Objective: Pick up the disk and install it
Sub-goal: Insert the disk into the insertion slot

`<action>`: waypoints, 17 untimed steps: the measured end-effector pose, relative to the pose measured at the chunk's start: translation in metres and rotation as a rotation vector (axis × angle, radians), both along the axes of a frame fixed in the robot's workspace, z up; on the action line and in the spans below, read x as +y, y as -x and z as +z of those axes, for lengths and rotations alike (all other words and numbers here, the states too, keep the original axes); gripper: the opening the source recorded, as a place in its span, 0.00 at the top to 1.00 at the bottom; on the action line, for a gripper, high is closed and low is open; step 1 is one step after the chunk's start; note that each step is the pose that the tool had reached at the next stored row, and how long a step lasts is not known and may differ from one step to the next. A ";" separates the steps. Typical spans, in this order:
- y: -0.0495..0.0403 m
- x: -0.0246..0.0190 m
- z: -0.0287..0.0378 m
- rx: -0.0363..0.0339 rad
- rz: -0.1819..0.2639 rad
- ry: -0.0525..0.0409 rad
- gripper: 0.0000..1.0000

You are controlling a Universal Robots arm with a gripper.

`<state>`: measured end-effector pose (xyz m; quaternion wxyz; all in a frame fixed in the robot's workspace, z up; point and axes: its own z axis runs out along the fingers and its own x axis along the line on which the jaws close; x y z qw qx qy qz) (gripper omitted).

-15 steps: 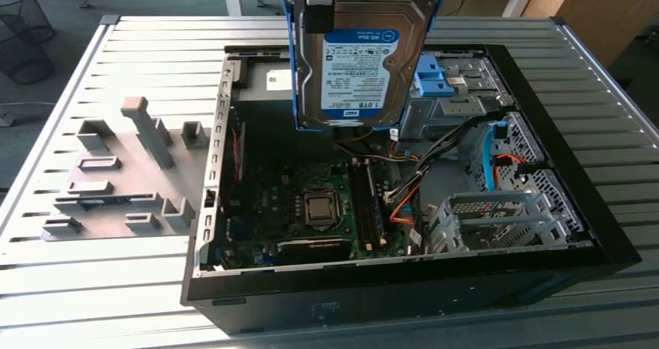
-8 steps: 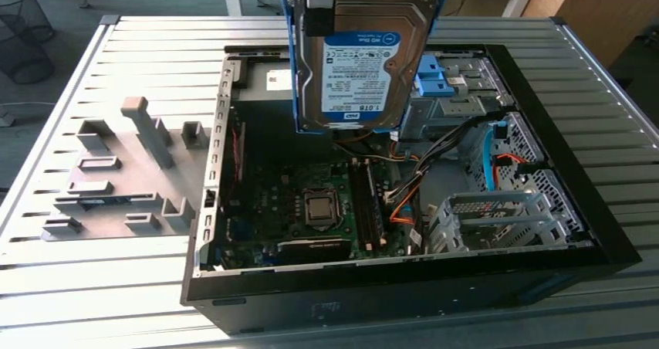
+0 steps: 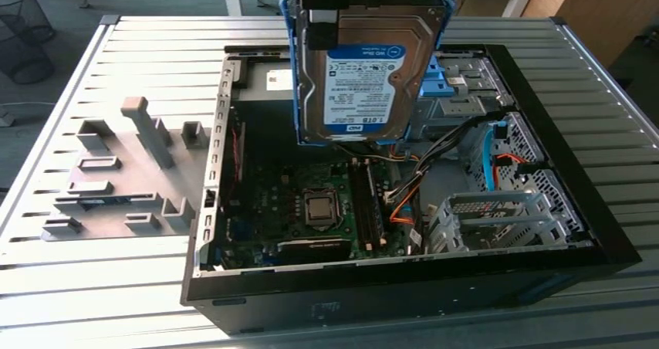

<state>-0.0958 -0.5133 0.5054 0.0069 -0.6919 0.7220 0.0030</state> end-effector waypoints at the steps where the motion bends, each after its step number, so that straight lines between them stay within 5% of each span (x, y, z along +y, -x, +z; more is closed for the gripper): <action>1: -0.0024 -0.0005 -0.0003 0.0000 0.000 0.0000 0.64; 11: -0.0334 -0.0014 -0.0054 0.0001 0.017 0.0001 0.64; 17: -0.0338 -0.0196 -0.0072 0.0000 0.017 -0.0023 0.64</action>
